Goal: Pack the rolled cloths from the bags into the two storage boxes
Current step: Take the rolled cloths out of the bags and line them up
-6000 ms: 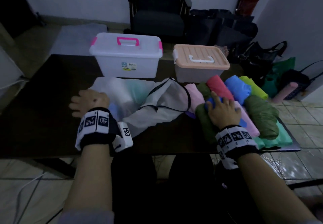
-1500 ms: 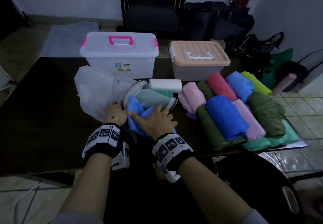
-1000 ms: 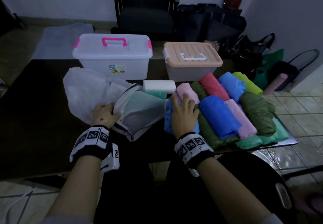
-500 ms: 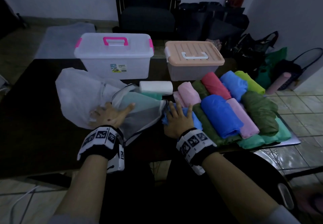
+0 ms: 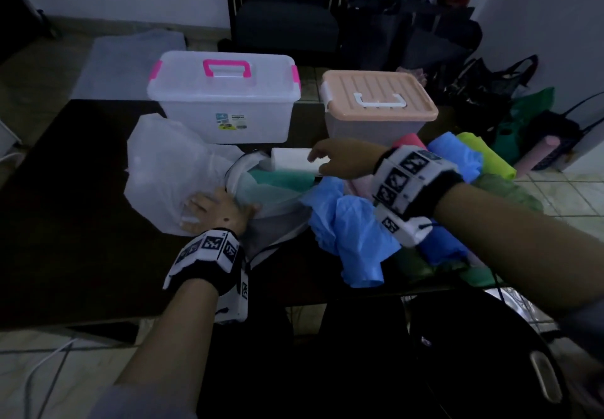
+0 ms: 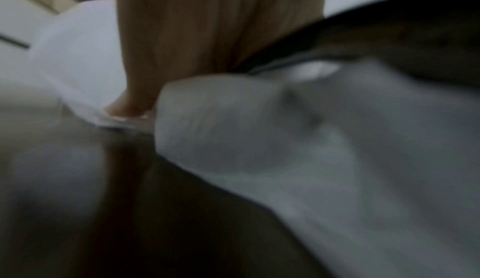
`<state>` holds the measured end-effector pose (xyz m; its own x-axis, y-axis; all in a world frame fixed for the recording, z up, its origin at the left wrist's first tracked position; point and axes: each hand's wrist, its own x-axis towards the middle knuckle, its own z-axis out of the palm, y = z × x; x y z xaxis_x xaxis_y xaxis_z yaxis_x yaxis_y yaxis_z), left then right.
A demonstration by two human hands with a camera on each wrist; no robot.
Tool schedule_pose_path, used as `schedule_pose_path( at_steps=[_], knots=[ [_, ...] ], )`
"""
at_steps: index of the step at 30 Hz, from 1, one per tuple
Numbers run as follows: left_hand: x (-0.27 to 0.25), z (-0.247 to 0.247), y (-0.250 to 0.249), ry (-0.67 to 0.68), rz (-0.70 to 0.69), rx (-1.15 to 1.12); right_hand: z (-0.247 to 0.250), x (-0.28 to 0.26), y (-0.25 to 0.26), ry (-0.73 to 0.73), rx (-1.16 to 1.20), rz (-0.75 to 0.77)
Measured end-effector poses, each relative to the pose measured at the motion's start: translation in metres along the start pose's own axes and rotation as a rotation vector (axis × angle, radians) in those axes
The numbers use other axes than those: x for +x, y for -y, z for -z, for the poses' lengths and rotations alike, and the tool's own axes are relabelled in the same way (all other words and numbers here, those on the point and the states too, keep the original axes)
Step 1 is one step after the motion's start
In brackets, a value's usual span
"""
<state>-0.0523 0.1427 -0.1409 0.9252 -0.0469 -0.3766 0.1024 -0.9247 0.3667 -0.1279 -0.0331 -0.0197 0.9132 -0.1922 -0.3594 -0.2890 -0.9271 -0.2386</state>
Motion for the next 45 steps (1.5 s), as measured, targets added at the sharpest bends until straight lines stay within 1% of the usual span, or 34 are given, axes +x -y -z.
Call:
schedule_pose_path(
  at_steps=[3, 7, 8, 11, 13, 15, 17, 20, 22, 23, 25, 28, 30, 31, 34, 37, 41, 44, 45],
  knots=[
    [0.006, -0.007, 0.004, -0.009, -0.003, -0.014, -0.004, 0.031, -0.004, -0.03, -0.089, -0.05],
    [0.007, -0.01, 0.004, -0.028, -0.038, -0.013, -0.017, 0.059, -0.009, 0.042, -0.102, -0.073],
    [0.006, -0.009, 0.003, -0.021, -0.028, -0.006, -0.021, 0.063, -0.011, 0.036, -0.101, -0.088],
    [0.004, -0.006, 0.001, 0.009, -0.005, 0.015, -0.034, 0.068, -0.012, -0.072, -0.2, -0.141],
    [0.004, -0.006, 0.001, 0.024, -0.007, 0.016, -0.038, 0.07, -0.011, -0.088, -0.239, -0.18],
    [0.004, -0.005, 0.002, 0.018, -0.004, 0.019, -0.038, 0.07, -0.013, -0.115, -0.17, -0.198],
    [0.004, -0.005, 0.001, 0.011, -0.009, 0.021, -0.032, 0.066, -0.016, -0.165, -0.107, -0.165],
    [0.0, -0.005, 0.002, -0.006, -0.015, 0.009, -0.016, 0.052, -0.022, -0.268, -0.165, -0.108],
    [-0.001, -0.005, 0.003, -0.015, -0.021, 0.014, -0.004, 0.039, -0.029, -0.35, -0.106, -0.117],
    [-0.003, -0.004, 0.002, -0.013, -0.026, 0.015, 0.002, 0.033, -0.034, -0.369, -0.02, -0.148],
    [-0.006, -0.002, 0.001, -0.006, -0.031, 0.027, 0.011, 0.016, -0.045, -0.373, 0.223, -0.202],
    [-0.005, -0.003, 0.001, -0.004, -0.038, 0.043, 0.01, -0.014, -0.069, -0.412, 0.593, -0.25],
    [0.001, -0.006, 0.004, -0.009, -0.056, 0.045, 0.003, -0.034, -0.086, -0.501, 0.759, -0.284],
    [0.004, -0.008, 0.005, -0.004, -0.071, 0.043, -0.002, -0.044, -0.096, -0.562, 0.798, -0.314],
    [0.011, -0.012, 0.007, -0.006, -0.105, 0.019, -0.015, -0.077, -0.125, -0.739, 0.767, -0.421],
    [0.011, -0.013, 0.008, -0.006, -0.109, 0.073, -0.025, -0.109, -0.154, -0.858, 0.804, -0.534],
    [-0.002, -0.009, 0.004, -0.028, -0.095, 0.058, -0.036, -0.145, -0.186, -0.965, 0.733, -0.737],
    [-0.004, -0.01, 0.005, -0.03, -0.12, 0.073, -0.046, -0.164, -0.208, -1.027, 0.739, -0.84],
    [-0.004, -0.009, 0.005, -0.024, -0.123, 0.071, -0.05, -0.167, -0.215, -1.027, 0.743, -0.881]
  ],
)
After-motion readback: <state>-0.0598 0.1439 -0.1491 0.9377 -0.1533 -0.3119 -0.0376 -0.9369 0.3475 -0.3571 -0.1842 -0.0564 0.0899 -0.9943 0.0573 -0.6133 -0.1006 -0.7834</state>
